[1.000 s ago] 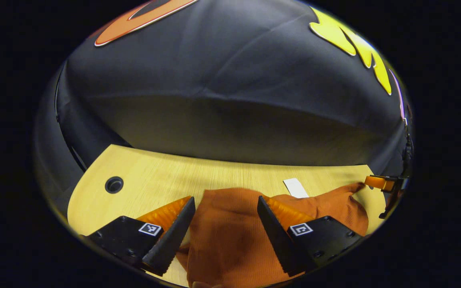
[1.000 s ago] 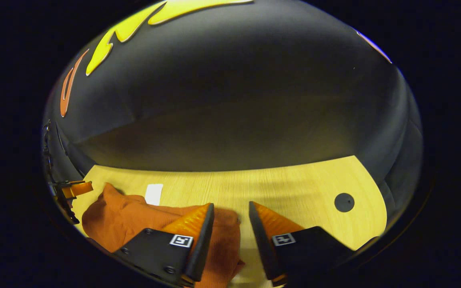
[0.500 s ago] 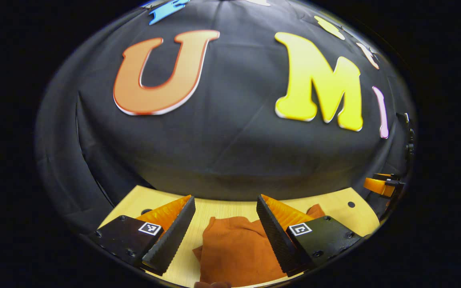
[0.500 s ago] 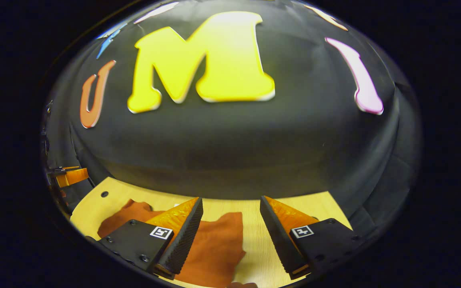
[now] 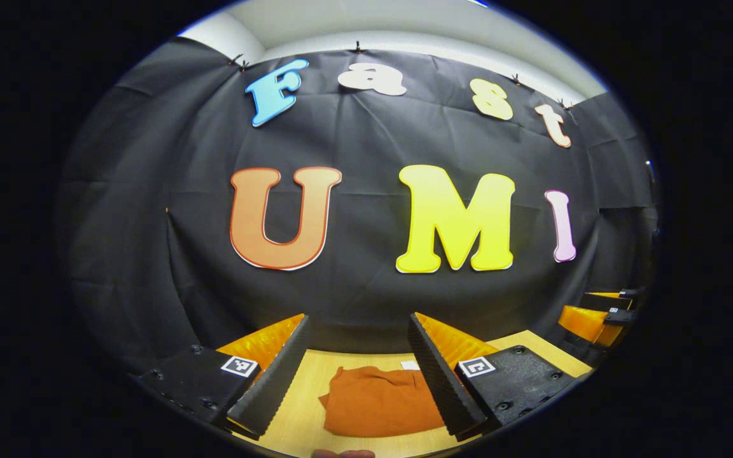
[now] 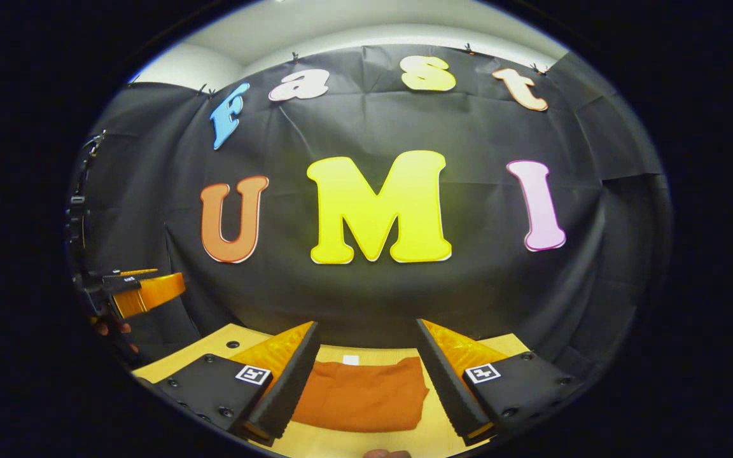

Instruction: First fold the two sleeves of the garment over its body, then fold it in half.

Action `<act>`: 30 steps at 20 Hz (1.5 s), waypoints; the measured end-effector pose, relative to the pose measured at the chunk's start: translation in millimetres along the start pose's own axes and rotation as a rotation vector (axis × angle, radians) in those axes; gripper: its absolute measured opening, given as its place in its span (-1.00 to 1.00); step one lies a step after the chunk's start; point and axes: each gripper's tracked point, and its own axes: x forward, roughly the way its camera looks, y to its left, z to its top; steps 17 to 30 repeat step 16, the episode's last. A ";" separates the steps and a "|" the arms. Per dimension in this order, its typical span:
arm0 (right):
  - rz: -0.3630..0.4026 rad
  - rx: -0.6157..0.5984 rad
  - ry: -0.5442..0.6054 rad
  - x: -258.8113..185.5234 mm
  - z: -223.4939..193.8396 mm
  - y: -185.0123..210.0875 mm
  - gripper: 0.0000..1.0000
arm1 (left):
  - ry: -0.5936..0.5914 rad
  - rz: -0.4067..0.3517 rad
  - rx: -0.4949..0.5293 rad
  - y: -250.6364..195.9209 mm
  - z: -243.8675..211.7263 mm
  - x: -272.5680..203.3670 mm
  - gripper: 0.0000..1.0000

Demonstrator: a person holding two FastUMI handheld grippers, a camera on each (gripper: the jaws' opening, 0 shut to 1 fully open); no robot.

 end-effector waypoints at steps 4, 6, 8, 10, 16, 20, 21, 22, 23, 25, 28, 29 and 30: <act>-0.029 -0.057 -0.016 -42.4 -21.6 -5.6 0.89 | 0.008 0.029 0.007 -8.4 -19.2 -47.5 0.77; -0.041 -0.067 -0.051 -52.5 -26.0 -9.6 0.90 | 0.015 0.014 0.003 -15.2 -29.5 -63.7 0.96; -0.049 -0.071 -0.072 -64.7 -29.2 -6.5 0.90 | 0.033 0.000 -0.010 -21.3 -40.8 -76.6 0.97; -0.045 -0.077 -0.078 -72.0 -34.4 0.1 0.90 | 0.035 -0.003 -0.030 -23.9 -45.2 -81.5 0.96; 0.000 -0.067 -0.036 -72.5 -53.1 13.5 0.87 | 0.030 -0.004 -0.022 -23.2 -45.4 -82.6 0.96; 0.000 -0.067 -0.036 -72.5 -53.1 13.5 0.87 | 0.030 -0.004 -0.022 -23.2 -45.4 -82.6 0.96; 0.000 -0.067 -0.036 -72.5 -53.1 13.5 0.87 | 0.030 -0.004 -0.022 -23.2 -45.4 -82.6 0.96; 0.000 -0.067 -0.036 -72.5 -53.1 13.5 0.87 | 0.030 -0.004 -0.022 -23.2 -45.4 -82.6 0.96; 0.000 -0.067 -0.036 -72.5 -53.1 13.5 0.87 | 0.030 -0.004 -0.022 -23.2 -45.4 -82.6 0.96; 0.000 -0.067 -0.036 -72.5 -53.1 13.5 0.87 | 0.030 -0.004 -0.022 -23.2 -45.4 -82.6 0.96; 0.000 -0.067 -0.036 -72.5 -53.1 13.5 0.87 | 0.030 -0.004 -0.022 -23.2 -45.4 -82.6 0.96; 0.000 -0.067 -0.036 -72.5 -53.1 13.5 0.87 | 0.030 -0.004 -0.022 -23.2 -45.4 -82.6 0.96; 0.000 -0.067 -0.036 -72.5 -53.1 13.5 0.87 | 0.030 -0.004 -0.022 -23.2 -45.4 -82.6 0.96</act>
